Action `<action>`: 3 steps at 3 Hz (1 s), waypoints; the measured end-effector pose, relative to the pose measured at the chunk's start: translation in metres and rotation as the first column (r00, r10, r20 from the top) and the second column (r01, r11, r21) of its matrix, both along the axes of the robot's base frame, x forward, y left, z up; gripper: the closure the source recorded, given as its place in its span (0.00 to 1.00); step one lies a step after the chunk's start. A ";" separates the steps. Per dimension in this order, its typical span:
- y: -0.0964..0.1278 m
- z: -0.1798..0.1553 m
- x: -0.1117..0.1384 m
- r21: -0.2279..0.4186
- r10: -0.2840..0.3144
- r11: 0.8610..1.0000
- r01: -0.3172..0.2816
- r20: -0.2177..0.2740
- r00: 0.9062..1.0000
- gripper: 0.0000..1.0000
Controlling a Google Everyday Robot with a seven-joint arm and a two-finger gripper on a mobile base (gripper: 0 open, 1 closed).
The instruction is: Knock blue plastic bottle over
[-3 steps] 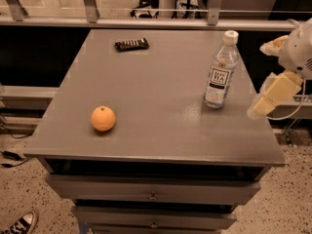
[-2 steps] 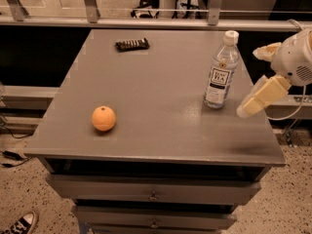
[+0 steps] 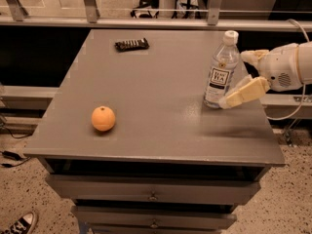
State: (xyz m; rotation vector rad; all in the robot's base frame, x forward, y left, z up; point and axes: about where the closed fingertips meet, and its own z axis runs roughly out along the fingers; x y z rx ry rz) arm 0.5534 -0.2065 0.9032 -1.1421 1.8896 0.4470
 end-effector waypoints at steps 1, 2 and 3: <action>0.013 -0.004 0.015 0.100 0.001 0.995 -0.002 0.012 1.000 0.13; 0.025 -0.003 0.025 0.152 0.010 0.988 -0.013 0.019 1.000 0.38; 0.048 0.010 0.035 0.095 0.078 0.992 -0.084 0.057 0.995 0.68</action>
Offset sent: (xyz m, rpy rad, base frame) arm 0.0372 0.0337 -0.0017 0.2086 -0.0273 0.0168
